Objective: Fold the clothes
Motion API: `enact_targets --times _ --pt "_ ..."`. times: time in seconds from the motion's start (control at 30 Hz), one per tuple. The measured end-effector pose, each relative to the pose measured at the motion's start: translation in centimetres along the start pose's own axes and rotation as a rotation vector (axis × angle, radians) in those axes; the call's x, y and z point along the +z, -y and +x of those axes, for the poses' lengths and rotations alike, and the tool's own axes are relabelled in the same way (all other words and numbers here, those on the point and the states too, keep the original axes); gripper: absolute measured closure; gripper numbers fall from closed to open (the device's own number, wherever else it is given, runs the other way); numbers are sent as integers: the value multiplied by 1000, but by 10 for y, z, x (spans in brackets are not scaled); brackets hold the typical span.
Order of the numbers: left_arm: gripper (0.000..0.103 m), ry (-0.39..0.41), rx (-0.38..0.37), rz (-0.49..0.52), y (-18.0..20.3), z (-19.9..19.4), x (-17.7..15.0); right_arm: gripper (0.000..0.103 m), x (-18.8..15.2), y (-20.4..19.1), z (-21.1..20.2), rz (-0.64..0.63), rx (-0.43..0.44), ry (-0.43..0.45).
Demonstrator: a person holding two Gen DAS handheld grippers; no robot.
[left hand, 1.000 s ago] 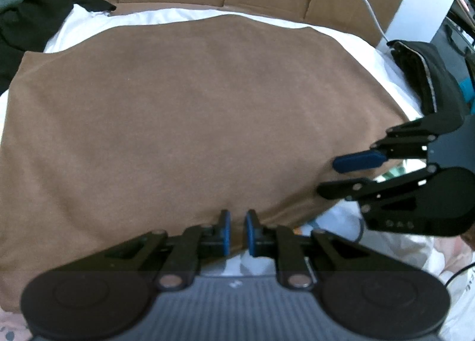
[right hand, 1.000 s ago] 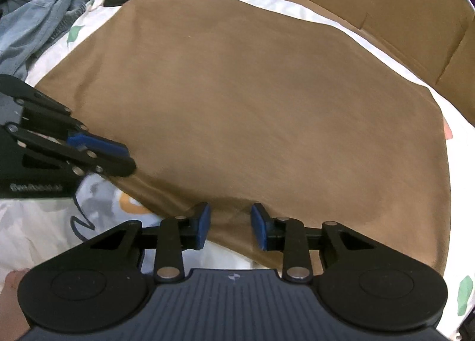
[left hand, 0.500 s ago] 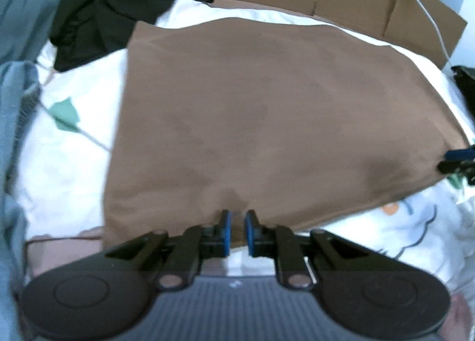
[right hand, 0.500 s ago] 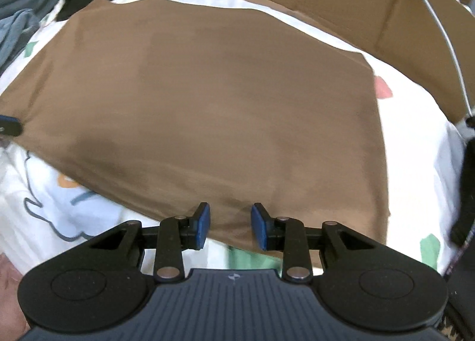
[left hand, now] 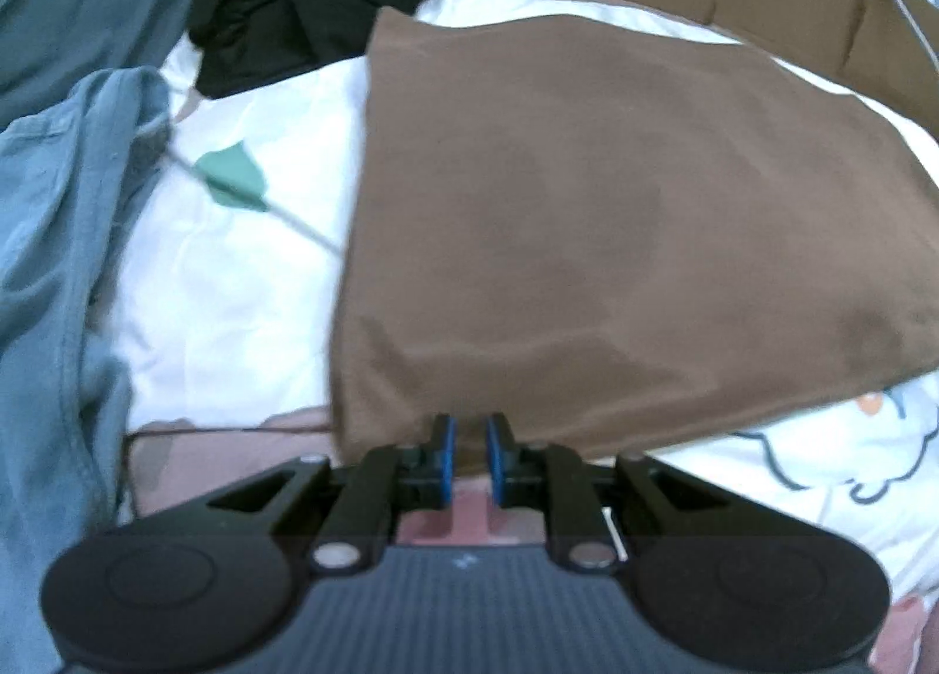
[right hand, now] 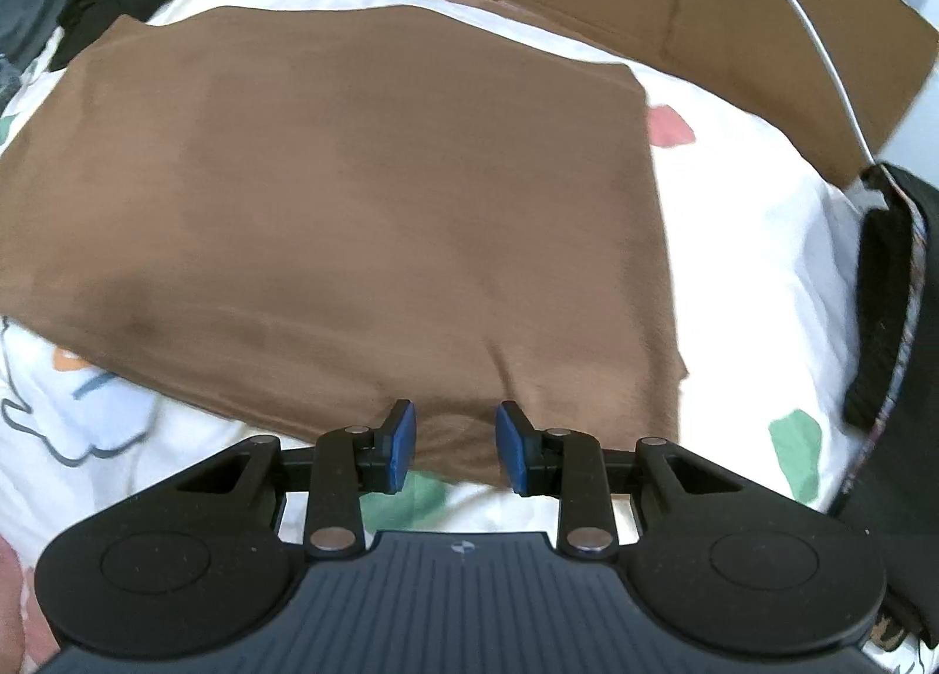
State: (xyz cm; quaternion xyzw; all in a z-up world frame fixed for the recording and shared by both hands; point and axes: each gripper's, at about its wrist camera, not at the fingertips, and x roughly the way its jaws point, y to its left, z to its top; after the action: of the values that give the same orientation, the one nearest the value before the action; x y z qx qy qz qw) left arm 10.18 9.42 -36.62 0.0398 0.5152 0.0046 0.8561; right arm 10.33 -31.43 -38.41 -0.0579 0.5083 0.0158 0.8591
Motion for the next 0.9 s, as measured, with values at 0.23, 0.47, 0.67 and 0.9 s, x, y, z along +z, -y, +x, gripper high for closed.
enact_targets --times 0.23,0.47,0.67,0.9 --pt "90 2 35 -5 -15 -3 0 66 -6 29 -3 62 -55 -11" --pt "90 -6 25 -32 -28 -12 1 67 -12 45 -4 103 -82 -28" --pt "78 19 -9 -109 -41 -30 -2 66 -9 44 -15 130 -72 -25" --pt "69 -1 -134 -339 -67 -20 -13 66 7 35 -23 165 -5 15"
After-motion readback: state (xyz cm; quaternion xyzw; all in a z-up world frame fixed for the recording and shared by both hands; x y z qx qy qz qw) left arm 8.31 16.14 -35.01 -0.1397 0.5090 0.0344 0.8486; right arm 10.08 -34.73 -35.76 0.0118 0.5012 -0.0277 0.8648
